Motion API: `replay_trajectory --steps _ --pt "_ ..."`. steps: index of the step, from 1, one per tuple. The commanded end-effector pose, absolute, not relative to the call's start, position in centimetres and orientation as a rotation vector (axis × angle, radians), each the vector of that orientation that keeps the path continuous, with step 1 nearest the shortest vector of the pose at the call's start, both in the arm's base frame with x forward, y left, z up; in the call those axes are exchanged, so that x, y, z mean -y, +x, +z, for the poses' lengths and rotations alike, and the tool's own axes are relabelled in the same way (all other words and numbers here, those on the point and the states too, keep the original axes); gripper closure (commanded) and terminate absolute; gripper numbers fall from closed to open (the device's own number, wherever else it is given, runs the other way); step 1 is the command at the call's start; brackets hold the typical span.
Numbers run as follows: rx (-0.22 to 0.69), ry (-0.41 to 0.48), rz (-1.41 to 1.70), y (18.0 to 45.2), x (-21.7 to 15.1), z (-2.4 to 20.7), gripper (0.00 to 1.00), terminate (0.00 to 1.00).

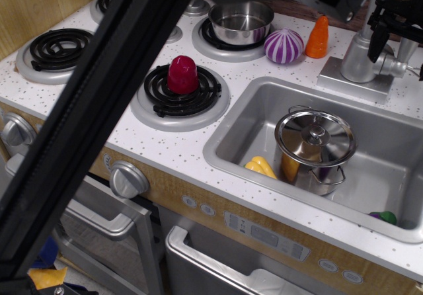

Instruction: Turn lever vertical to front

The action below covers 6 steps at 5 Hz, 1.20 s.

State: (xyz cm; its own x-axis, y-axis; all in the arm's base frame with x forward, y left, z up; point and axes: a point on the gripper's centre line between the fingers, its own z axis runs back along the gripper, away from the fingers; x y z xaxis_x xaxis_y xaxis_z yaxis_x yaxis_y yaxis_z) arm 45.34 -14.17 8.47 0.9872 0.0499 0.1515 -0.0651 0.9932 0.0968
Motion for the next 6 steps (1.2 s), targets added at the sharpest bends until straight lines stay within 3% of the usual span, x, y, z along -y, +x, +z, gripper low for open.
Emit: replay_trajectory --steps 1,4,6 --pt "0.149 0.102 0.058 45.3 14.2 8.5 0.00 0.00" --pt "0.332 0.177 0.047 48.2 13.2 10.0 0.00 0.00" --pt "0.416 0.174 0.044 50.0 13.3 10.6 0.00 0.00"
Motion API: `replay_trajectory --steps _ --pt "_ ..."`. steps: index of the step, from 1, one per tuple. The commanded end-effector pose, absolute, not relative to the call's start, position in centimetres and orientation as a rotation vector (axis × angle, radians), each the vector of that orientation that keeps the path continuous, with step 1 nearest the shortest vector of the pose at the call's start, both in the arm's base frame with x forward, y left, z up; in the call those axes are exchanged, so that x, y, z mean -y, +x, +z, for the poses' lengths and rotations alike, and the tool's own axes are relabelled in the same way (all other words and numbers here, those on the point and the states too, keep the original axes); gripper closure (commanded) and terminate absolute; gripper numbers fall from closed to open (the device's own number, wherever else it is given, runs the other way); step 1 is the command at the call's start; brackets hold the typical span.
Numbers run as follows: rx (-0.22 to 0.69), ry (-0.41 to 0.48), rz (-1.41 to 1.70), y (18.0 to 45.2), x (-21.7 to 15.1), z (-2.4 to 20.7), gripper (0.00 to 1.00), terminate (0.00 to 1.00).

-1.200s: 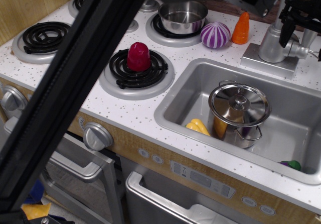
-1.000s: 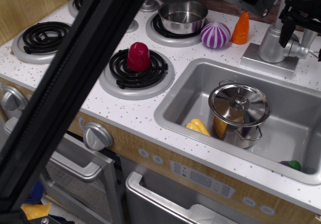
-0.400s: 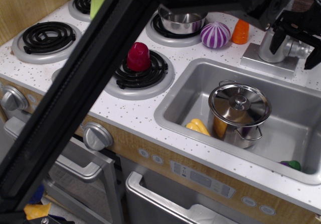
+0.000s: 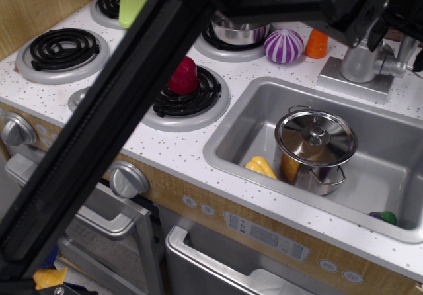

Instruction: Turn lever vertical to front

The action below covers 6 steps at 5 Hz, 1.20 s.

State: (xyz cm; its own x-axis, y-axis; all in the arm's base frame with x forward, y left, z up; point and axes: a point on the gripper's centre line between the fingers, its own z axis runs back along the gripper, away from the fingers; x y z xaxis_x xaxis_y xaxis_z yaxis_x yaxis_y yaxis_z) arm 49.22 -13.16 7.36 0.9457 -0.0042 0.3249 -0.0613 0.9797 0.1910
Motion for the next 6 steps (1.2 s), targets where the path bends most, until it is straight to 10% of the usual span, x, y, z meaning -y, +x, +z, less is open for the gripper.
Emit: replay_trajectory --steps 1,2,3,6 --pt "0.446 0.165 0.034 50.7 13.7 10.6 0.00 0.00" --pt "0.473 0.182 0.029 51.5 13.9 10.8 0.00 0.00" --pt "0.480 0.196 0.037 52.3 13.8 11.1 1.00 0.00" --pt "0.419 0.196 0.108 49.5 14.9 11.5 1.00 0.00"
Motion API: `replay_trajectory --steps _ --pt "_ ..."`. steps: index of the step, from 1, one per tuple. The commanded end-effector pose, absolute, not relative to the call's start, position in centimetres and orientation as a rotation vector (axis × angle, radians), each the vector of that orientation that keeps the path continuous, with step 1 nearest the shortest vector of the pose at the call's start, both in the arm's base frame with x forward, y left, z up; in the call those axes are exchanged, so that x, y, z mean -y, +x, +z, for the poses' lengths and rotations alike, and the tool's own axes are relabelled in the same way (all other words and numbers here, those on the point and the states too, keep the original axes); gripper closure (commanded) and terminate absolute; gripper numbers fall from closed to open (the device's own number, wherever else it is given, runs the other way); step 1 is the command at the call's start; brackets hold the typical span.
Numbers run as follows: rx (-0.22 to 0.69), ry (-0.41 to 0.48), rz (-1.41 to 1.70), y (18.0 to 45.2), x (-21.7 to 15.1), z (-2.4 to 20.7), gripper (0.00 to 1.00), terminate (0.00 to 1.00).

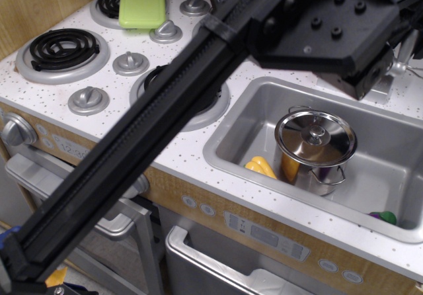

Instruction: Turn lever vertical to front

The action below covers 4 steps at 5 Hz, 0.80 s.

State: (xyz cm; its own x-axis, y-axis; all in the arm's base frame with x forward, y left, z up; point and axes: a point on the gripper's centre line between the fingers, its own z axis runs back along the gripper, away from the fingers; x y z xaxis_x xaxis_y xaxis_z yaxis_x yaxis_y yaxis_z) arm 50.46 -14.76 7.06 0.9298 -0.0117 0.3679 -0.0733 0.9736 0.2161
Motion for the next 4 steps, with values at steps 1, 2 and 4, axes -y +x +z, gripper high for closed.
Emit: replay_trajectory --steps 1,2,4 --pt "0.384 0.182 0.157 47.4 15.1 11.4 1.00 0.00" --pt "0.354 0.150 0.185 46.4 14.8 10.9 1.00 0.00" --pt "0.266 0.095 0.209 45.3 15.3 8.9 1.00 0.00"
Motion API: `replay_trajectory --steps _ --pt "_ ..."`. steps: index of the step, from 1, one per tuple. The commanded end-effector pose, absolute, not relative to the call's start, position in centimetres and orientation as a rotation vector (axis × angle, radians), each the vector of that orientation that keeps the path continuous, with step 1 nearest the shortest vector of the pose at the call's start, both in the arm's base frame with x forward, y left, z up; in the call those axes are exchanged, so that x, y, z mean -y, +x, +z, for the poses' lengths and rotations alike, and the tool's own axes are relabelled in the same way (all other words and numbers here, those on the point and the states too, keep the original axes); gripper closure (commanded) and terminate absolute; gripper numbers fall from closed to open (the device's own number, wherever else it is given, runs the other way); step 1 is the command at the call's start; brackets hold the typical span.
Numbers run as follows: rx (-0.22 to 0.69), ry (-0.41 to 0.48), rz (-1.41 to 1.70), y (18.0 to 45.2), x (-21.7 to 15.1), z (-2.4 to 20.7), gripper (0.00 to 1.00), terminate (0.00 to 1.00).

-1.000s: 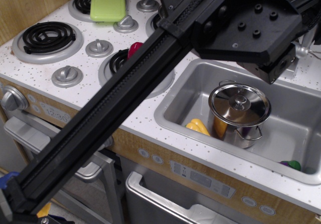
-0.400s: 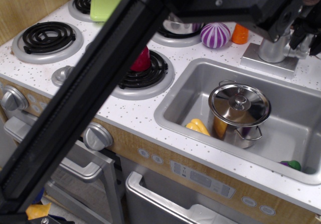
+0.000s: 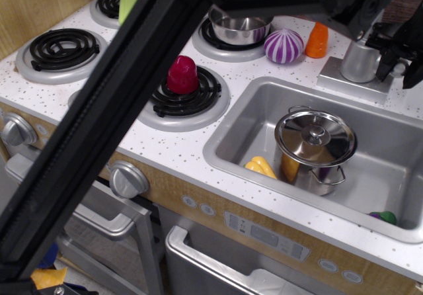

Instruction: Turn lever vertical to front

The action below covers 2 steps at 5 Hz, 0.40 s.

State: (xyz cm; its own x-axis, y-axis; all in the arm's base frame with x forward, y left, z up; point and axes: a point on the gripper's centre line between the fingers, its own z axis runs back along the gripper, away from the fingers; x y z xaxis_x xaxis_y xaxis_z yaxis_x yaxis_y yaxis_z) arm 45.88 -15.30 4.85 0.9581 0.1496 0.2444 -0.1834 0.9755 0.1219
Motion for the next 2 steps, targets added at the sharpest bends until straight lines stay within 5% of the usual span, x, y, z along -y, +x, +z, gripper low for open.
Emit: replay_trajectory --steps 1,2 --pt "0.262 0.085 0.215 44.6 15.5 7.8 1.00 0.00" --pt "0.266 0.063 0.208 44.4 15.2 6.6 1.00 0.00"
